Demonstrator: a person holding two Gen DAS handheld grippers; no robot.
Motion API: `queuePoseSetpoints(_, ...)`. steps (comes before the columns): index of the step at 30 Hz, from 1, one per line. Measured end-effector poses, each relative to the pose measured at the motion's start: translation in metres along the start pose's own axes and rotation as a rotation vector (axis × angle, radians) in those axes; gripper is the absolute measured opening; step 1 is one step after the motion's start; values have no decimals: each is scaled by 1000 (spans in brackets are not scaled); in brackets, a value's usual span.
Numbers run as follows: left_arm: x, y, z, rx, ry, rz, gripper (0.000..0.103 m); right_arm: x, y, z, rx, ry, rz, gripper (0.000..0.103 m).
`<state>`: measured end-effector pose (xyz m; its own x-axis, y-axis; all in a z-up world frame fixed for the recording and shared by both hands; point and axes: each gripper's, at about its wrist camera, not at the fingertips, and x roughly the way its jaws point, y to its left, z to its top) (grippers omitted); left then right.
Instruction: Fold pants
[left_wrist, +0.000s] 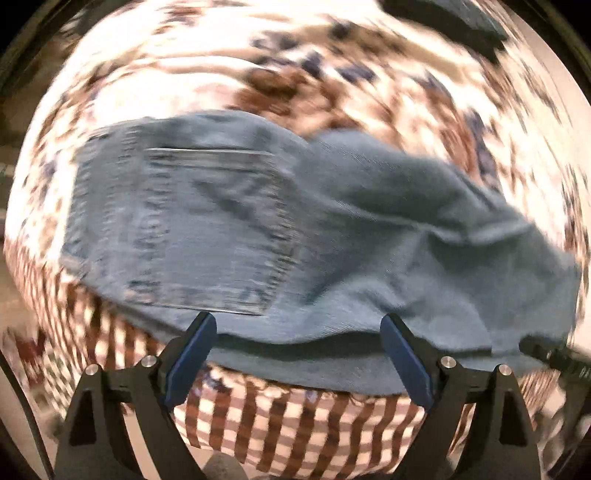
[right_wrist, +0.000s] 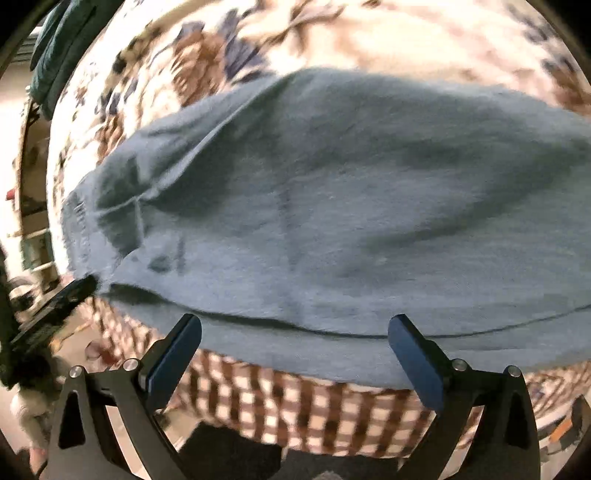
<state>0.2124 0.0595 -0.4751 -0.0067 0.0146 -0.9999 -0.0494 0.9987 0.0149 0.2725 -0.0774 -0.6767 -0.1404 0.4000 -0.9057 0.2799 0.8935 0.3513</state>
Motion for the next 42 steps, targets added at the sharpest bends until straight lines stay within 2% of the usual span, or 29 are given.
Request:
queuePoseSetpoints(4, -5, 51, -3, -216, -32, -38, 91, -19, -20, -2, 78, -85, -105, 103)
queuePoseSetpoints(6, 1, 85, -2, -366, -24, -87, 91, -19, -24, -7, 125, -115, -157, 103)
queuePoseSetpoints(9, 13, 112, 3, -525, 14, -147, 91, -17, -42, -7, 197, -140, -204, 103)
queuePoseSetpoints(13, 21, 147, -5, -631, -1, -195, 91, -7, -51, -12, 299, -156, -218, 103)
queuePoseSetpoints(16, 33, 172, -8, -712, 2, -265, 91, -2, -58, -14, 381, -157, -186, 103)
queuePoseSetpoints(19, 37, 201, -13, -816, -11, -304, 90, 1, -62, -17, 458, -165, -132, 102)
queuePoseSetpoints(22, 44, 218, -8, -862, -14, -346, 90, 4, -69, -23, 532, -171, -64, 99)
queuePoseSetpoints(24, 52, 227, -2, -889, -23, -357, 83, 3, -76, -31, 579, -184, -19, 98)
queuePoseSetpoints(26, 56, 234, -3, -905, -40, -328, 48, 4, -82, -43, 624, -201, 33, 93)
queuePoseSetpoints(28, 52, 234, -1, -876, -66, -288, 30, 5, -86, -56, 673, -219, 87, 88)
queuePoseSetpoints(31, 38, 224, -2, -779, -124, -235, 16, 7, -99, -74, 741, -253, 147, 81)
queuePoseSetpoints(34, 28, 219, -7, -675, -137, -182, 15, 4, -120, -86, 801, -288, 188, 79)
queuePoseSetpoints(38, 33, 226, -6, -693, -112, -236, 20, 16, -147, -83, 883, -335, 278, 79)
queuePoseSetpoints(39, 34, 228, -5, -705, -104, -245, 21, 19, -153, -79, 899, -343, 300, 76)
queuePoseSetpoints(40, 35, 231, -6, -719, -96, -249, 23, 23, -156, -78, 931, -349, 308, 55)
queuePoseSetpoints(41, 33, 237, -11, -735, -91, -259, 23, 27, -158, -74, 965, -349, 296, 22)
queuePoseSetpoints(42, 33, 241, -14, -753, -86, -266, 24, 25, -161, -78, 998, -361, 291, 9)
